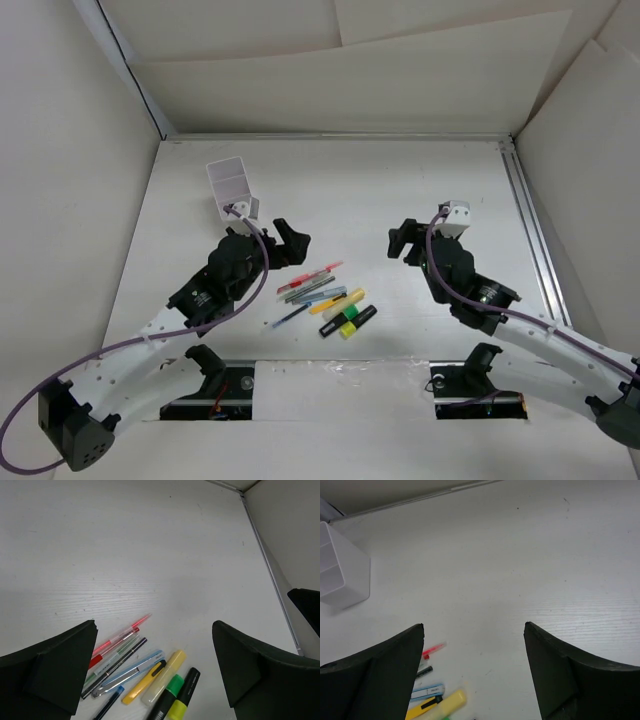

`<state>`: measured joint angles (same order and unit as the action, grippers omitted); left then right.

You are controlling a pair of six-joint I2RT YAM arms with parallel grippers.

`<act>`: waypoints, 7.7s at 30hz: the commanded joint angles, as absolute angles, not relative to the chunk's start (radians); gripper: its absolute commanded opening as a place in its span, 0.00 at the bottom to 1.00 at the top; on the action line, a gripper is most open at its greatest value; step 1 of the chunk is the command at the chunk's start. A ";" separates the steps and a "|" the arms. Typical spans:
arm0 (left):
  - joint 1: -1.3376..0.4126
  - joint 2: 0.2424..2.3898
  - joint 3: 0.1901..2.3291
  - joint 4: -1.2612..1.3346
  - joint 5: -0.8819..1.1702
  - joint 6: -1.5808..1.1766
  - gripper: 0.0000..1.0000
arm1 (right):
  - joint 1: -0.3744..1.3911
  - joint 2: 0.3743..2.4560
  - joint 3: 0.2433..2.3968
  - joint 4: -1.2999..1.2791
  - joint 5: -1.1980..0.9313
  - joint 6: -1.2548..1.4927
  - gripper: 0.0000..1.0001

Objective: Sort the stationery into containers
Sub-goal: Pick up the stationery from the center of the board, then place the stationery in the storage box, then pick up the pen from the center of the board.

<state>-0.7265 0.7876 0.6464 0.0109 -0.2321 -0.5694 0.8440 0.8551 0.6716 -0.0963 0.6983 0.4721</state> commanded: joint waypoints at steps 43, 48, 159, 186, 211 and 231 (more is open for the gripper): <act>-0.876 1.732 0.999 0.155 -0.158 -0.233 0.44 | 0.739 0.724 0.640 -0.089 0.641 0.523 0.47; -0.867 1.763 1.008 0.121 -0.147 -0.213 0.40 | 0.739 0.724 0.640 -0.089 0.641 0.523 0.47; -0.215 2.085 1.643 0.696 -0.859 0.147 0.01 | 0.739 0.759 0.630 -0.015 0.489 0.477 0.47; -0.215 1.971 1.463 0.752 -0.879 0.089 0.23 | 0.739 0.723 0.630 -0.015 0.489 0.468 0.47; -0.655 1.499 1.102 -0.035 -0.189 -0.448 0.10 | 0.739 0.732 0.630 -0.015 0.480 0.468 0.04; -0.900 1.444 0.838 -0.110 -0.190 -0.683 0.27 | 0.730 0.764 0.649 -0.052 0.502 0.479 0.42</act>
<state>-0.9039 1.4757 0.8196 -0.0792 -0.1463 -0.6468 0.7376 0.7567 0.6376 -0.0734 0.4969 0.4759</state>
